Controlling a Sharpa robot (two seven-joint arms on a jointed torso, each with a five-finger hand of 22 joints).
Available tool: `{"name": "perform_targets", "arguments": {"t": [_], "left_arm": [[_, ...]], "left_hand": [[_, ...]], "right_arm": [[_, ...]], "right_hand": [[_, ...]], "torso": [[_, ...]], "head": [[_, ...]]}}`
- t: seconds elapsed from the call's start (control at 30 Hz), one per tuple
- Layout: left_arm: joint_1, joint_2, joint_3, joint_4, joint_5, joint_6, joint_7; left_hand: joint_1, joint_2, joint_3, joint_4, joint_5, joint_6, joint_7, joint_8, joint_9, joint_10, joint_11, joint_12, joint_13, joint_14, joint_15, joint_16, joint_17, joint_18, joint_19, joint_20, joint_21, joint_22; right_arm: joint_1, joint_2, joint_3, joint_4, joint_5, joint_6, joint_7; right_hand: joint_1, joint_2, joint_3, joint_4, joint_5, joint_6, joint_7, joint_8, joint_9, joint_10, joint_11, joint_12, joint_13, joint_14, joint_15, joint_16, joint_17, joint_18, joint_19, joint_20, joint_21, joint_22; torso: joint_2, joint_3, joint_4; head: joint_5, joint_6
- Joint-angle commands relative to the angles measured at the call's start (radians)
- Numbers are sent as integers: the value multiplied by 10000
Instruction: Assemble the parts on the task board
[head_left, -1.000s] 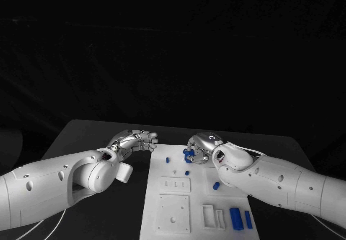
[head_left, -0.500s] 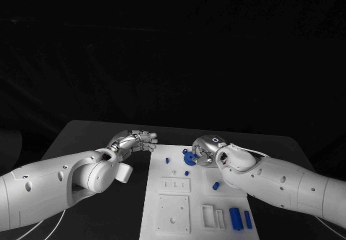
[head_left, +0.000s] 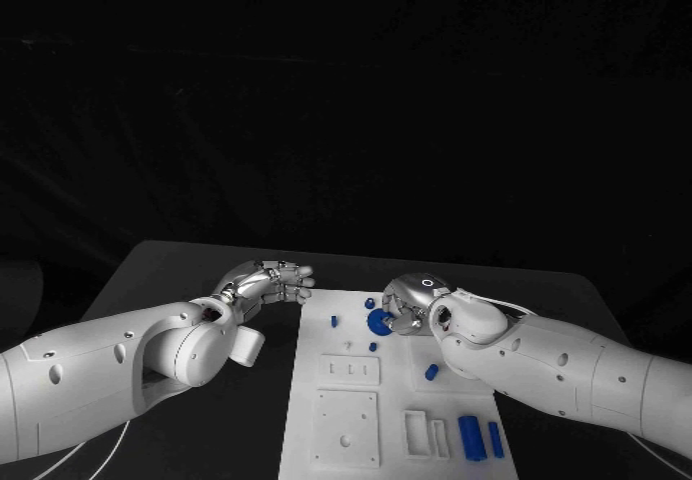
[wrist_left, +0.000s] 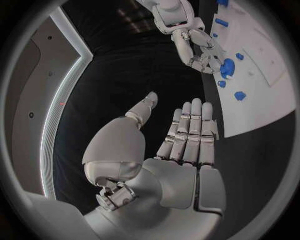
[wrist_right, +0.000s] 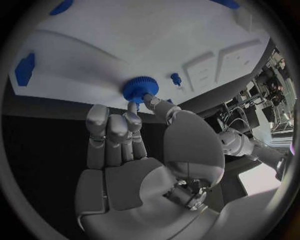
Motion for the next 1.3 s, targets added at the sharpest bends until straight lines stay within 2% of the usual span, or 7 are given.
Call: {"name": "perform_targets", "arguments": {"t": [0.03,0.17,0.43,0.57,0.73,1.0,1.3], "left_arm": [[7,20,6,9,-45,114,107],[7,40,6,-7,-45,120,107],[6,50,5,-46,-45,121,102],[5,47,5,-45,-45,127,102],[5,44,5,-69,-45,132,103],[4,53,5,-101,-44,146,100],[4,46,5,-86,-44,146,90]], "left_hand": [[-31,-28,46,-29,42,87,-3,-64,-6,2,-8,-71,-12,30,47,-65,5,141,-42,-26,-60,129],[-31,-29,46,-28,42,87,-2,-65,-6,2,-8,-72,-12,30,47,-66,5,141,-42,-25,-60,129],[-37,-29,44,-25,42,85,1,-68,-7,1,-4,-76,-13,30,48,-66,6,141,-42,-25,-60,130],[-39,-29,44,-23,42,85,1,-69,-7,1,-3,-77,-13,31,48,-67,6,140,-42,-25,-60,130],[-42,-26,44,-21,42,84,3,-71,-7,1,-2,-79,-14,32,48,-67,7,140,-41,-25,-60,130],[-48,-22,44,-17,42,84,4,-73,-7,1,-1,-82,-14,34,48,-66,8,141,-40,-25,-60,130],[-59,-17,42,-10,42,84,5,-76,-7,2,1,-84,-14,35,48,-67,8,140,-38,-24,-60,130]], "right_arm": [[-20,43,-22,-52,44,297,-28],[-20,70,-29,-54,43,293,-27],[-20,14,-47,-5,217,331,21],[-20,-61,-47,108,253,341,41],[-20,-168,-47,256,286,288,56],[-26,-353,-43,371,417,-324,196],[-27,-303,-44,304,550,-13,211]], "right_hand": [[7,-154,-91,-3,-19,-291,145,-185,-65,-105,58,-71,-22,25,78,-57,-9,726,-72,13,2,91],[7,-235,-221,-56,-18,-875,344,-522,-215,-225,243,-118,-28,18,255,-93,-5,726,-112,14,-30,82],[-190,-284,-677,-195,41,-1487,566,-862,-376,-404,456,-133,-24,1,458,-127,29,726,-177,26,-79,80],[-314,-294,-917,-242,308,-1635,652,-947,-427,-469,544,-106,-16,-9,543,-138,52,726,-203,27,-103,82],[-358,-274,-1035,-249,532,-1576,652,-913,-427,-487,545,-69,-18,-7,547,-140,76,726,-197,20,-114,83],[-318,-225,-1010,-175,906,-1320,576,-777,-397,-438,472,-2,-37,15,478,-131,118,726,-143,-6,-112,83],[-176,-173,-846,-130,775,-1097,479,-666,-380,-357,377,38,-69,30,386,-120,160,726,-88,-39,-101,89]], "torso": [[1,-1,-3],[3,-5,-1],[-2,0,-1],[-2,2,-1],[1,5,0],[0,16,-6],[1,7,-9]], "head": [[-5,10],[-15,4],[-23,-10],[-20,-15],[-13,-26],[-9,-16],[-14,-25]]}}
